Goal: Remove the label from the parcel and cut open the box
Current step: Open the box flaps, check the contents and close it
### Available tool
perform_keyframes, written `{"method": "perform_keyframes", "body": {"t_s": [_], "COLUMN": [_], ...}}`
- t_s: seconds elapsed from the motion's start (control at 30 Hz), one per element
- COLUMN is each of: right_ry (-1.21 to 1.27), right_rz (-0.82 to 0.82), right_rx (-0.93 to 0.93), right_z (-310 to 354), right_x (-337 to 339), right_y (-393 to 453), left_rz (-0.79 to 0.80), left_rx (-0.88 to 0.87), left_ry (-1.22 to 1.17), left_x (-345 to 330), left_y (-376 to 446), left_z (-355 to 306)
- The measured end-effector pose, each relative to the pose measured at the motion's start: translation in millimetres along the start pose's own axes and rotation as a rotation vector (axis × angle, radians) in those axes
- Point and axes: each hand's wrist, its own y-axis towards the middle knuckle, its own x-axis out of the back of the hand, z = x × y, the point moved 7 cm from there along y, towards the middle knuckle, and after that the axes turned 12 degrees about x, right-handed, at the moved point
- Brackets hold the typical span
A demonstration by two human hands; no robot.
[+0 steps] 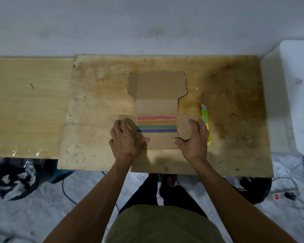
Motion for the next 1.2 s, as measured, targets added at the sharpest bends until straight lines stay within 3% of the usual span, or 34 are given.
{"method": "perform_keyframes", "body": {"t_s": [0.33,0.6,0.77,1.0,1.2], "right_ry": [0.017,0.151,0.191,0.210,0.421], "right_rz": [0.012,0.100,0.128,0.154,0.077], "right_rx": [-0.091,-0.049,-0.151,-0.245,-0.403], "right_z": [2.4,19.9,29.4,25.3,29.6], "right_x": [5.6,7.3,11.3,12.9,14.8], "right_y": [9.2,32.7,56.6,124.5,165.4], "left_rz": [0.064,0.153,0.248,0.291,0.349], "left_rx": [0.074,-0.046,-0.083,0.123,0.240], "left_ry": [-0.020,-0.058,-0.034,-0.388,-0.646], "left_x": [7.2,22.8,31.1,45.2,53.9], "left_y": [6.0,28.0,48.8,100.3,125.7], "left_z": [-4.0,-23.6,-47.6,-81.1,-93.8]}}
